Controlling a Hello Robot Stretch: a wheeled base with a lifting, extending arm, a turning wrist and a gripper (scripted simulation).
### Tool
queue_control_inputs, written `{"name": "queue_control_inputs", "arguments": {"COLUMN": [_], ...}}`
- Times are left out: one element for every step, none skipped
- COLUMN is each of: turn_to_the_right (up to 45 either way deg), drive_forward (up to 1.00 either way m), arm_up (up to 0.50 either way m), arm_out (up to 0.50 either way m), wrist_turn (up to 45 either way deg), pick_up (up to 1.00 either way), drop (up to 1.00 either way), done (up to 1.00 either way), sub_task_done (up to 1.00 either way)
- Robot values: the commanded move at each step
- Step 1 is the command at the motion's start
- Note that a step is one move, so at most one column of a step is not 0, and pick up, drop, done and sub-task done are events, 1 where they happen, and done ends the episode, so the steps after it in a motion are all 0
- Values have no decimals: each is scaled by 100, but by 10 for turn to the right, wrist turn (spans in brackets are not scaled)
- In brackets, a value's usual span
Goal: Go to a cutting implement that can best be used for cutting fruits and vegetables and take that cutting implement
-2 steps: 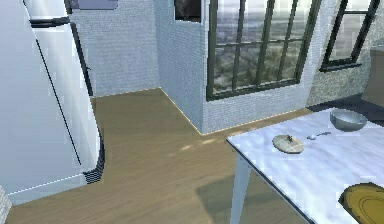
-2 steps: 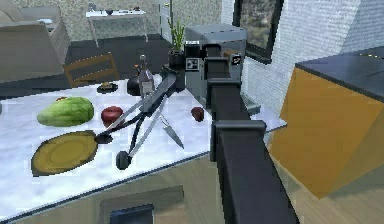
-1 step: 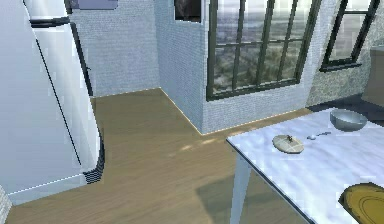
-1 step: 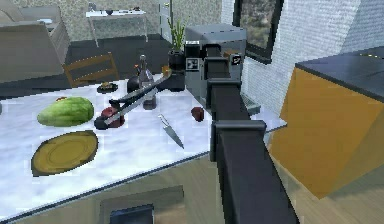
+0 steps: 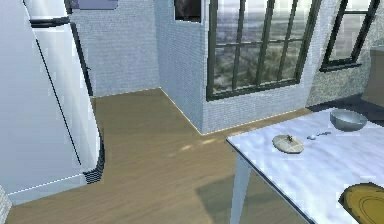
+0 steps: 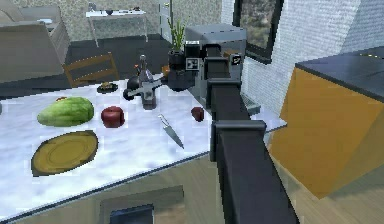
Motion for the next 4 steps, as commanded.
{"name": "queue_control_inputs", "arguments": {"turn_to_the_right": [0, 0, 0, 0], "drive_forward": [0, 0, 0, 0], "arm_up": [0, -30, 0, 10], "arm_out": [0, 0, 0, 0], "wrist_turn": [390, 0, 0, 0], "pick_up": [0, 0, 100, 0], "drop": [0, 0, 0, 0], "done": [0, 0, 0, 0], "sub_task_done": [0, 0, 0, 0]}}
